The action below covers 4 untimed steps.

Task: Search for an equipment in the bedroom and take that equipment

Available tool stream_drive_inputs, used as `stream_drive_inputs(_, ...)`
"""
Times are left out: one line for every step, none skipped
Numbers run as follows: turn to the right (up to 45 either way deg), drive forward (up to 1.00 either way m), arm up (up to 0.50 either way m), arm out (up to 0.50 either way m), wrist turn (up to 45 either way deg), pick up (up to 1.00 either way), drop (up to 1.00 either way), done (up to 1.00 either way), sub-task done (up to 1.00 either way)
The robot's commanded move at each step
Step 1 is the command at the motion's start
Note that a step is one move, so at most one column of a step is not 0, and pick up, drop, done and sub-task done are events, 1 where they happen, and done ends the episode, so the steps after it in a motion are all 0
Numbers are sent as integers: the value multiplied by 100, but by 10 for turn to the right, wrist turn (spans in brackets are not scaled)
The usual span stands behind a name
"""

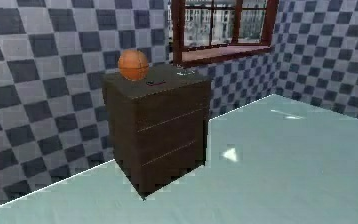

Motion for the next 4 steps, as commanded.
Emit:
stream_drive_inputs(-330, 0, 0, 0, 0, 0, 0, 0, 0)
stream_drive_inputs(0, 40, 0, 0, 0, 0, 0, 0, 0)
stream_drive_inputs(-180, 0, 0, 0, 0, 0, 0, 0, 0)
stream_drive_inputs(-30, 0, 0, 0, 0, 0, 0, 0, 0)
